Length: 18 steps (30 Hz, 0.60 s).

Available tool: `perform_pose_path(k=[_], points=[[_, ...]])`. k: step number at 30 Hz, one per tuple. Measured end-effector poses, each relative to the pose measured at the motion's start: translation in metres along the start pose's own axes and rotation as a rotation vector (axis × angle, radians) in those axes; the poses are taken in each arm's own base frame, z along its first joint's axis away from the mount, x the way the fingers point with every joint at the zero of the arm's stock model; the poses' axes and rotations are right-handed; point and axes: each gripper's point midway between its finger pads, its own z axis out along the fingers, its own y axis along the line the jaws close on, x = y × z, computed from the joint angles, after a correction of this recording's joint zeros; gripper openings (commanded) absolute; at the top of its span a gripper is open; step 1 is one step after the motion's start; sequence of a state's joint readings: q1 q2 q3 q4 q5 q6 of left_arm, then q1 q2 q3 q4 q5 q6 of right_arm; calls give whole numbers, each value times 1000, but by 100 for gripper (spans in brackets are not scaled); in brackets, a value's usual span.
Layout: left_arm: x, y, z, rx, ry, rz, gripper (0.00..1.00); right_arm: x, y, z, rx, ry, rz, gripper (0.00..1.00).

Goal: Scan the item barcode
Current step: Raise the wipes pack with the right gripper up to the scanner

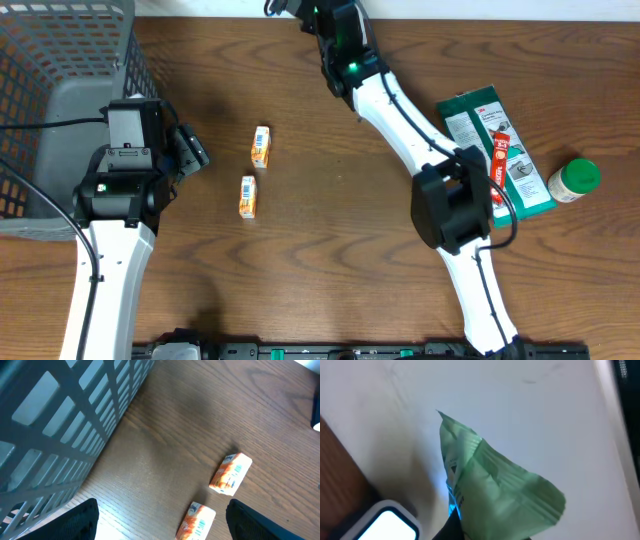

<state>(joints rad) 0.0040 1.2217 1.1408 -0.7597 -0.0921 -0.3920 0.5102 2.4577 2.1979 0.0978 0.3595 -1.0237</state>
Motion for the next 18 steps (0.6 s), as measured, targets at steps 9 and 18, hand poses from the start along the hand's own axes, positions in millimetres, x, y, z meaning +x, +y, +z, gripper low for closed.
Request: perform_pose_path(k=[9,18], points=[[0,0,0,0,0,0,82,36,60,22,-42,74,-176,1],[0,0,0,0,0,0,82,53,76,27,-44,127,-142,1]])
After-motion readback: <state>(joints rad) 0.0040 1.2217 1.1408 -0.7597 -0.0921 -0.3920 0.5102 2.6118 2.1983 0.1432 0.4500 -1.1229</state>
